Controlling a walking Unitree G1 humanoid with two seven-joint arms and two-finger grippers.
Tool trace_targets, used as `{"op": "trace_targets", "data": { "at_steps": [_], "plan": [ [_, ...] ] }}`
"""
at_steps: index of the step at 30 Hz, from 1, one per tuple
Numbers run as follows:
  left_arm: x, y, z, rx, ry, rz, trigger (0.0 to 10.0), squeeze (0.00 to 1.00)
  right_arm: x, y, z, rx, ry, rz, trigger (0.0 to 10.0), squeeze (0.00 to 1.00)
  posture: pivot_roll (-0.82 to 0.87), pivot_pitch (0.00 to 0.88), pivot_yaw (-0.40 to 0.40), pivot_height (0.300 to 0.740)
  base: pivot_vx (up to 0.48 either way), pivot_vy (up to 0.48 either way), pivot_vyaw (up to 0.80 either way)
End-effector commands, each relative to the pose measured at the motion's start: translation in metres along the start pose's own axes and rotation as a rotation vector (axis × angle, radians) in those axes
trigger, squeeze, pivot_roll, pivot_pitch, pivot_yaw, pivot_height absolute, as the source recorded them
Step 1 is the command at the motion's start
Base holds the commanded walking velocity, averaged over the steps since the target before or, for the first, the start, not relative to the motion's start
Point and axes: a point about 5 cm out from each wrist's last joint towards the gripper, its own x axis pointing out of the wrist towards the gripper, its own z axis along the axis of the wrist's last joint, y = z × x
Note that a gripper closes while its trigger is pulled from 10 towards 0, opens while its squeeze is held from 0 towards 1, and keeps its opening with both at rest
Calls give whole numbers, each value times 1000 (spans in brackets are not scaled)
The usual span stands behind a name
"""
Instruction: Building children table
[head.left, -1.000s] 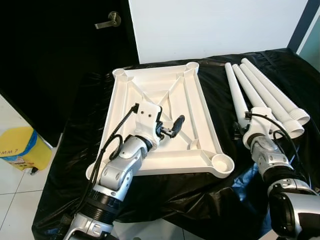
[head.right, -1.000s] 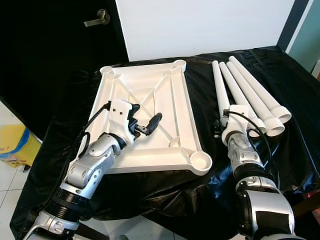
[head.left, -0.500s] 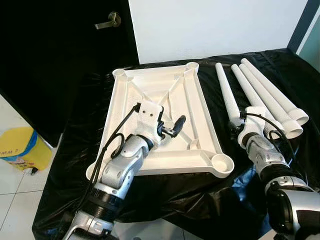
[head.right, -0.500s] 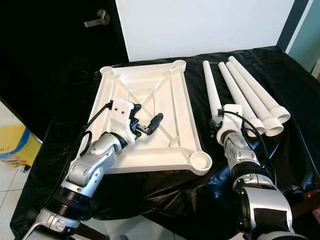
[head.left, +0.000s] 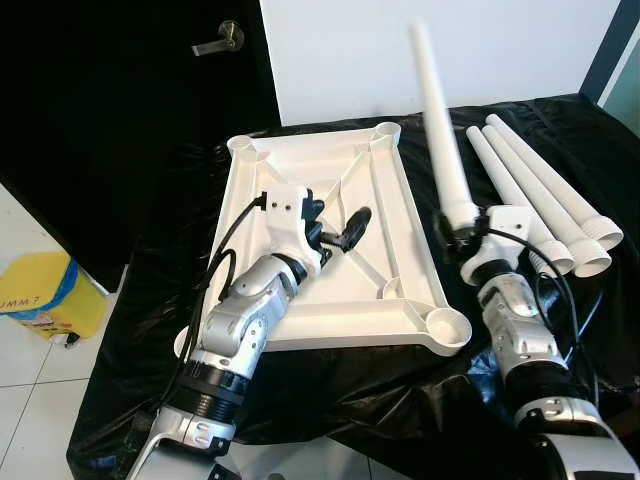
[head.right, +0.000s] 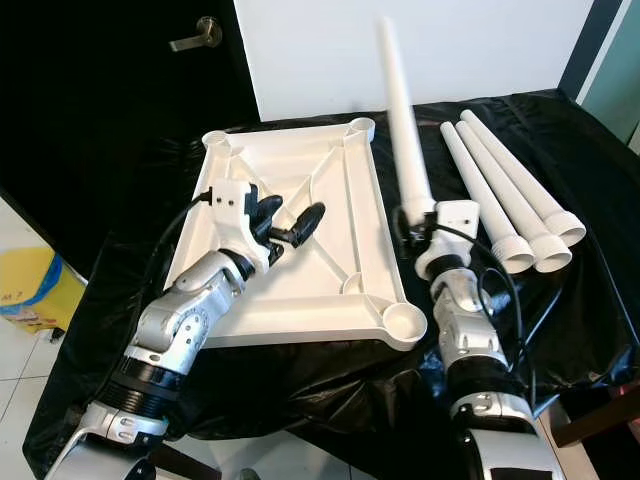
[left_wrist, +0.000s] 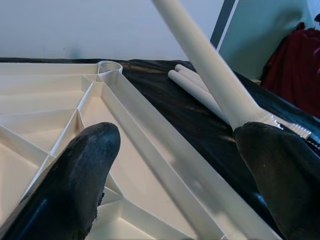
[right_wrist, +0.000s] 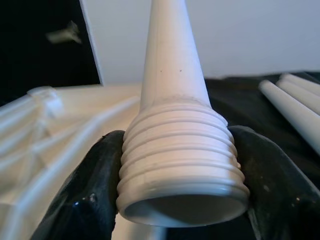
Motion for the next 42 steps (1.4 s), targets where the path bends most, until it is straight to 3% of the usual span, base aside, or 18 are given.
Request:
{"op": "trace_targets", "data": {
  "at_steps": [1,2,7,8,11,17,24,27,29,32,35,36,42],
  "plan": [
    [0,-13,2,-12,11,-288,10000,1000,0,5,11,9,-74,26,10000,0,-158,0,89,740,0,0,0],
    [3,-15,5,-35,16,-322,10000,0,-3,13,17,18,-126,66,10000,0,-165,0,98,740,0,0,0],
    [4,-16,9,-96,6,-354,10000,0,-8,19,23,4,-170,105,10000,0,-167,0,101,740,0,0,0],
    [5,-18,14,-158,-10,-391,10000,0,-12,28,24,-5,-183,153,10000,0,-166,0,105,740,0,0,0],
    [6,-21,20,-230,-26,-443,10000,0,-19,41,25,-9,-196,229,10000,0,-166,0,109,740,0,0,0],
    [14,-22,25,-274,-20,-456,10000,0,-28,70,21,2,-205,375,10000,0,-164,0,113,740,0,0,0],
    [22,-14,34,-359,-27,-428,10000,0,-34,88,19,-7,-189,494,10000,0,-171,0,116,740,0,0,0],
    [24,-6,49,-435,-88,-428,10000,0,-39,92,15,-30,-166,548,10000,0,-176,0,118,740,0,0,0],
    [24,-2,53,-441,-104,-418,10000,0,-40,93,14,-34,-163,555,10000,0,-176,0,118,740,0,0,0],
    [26,17,67,-446,-138,-357,10000,0,-47,90,10,-45,-146,570,10000,0,-181,0,120,740,0,0,0],
    [25,27,75,-441,-152,-331,10000,0,-51,90,8,-55,-135,580,10000,0,-186,0,125,740,0,0,0],
    [25,41,83,-423,-164,-280,10000,0,-53,90,7,-60,-129,588,10000,0,-191,0,128,740,0,0,0],
    [23,61,99,-409,-197,-205,10000,0,-54,91,8,-68,-126,599,10000,0,-196,0,132,740,0,0,0]
  ]
}}
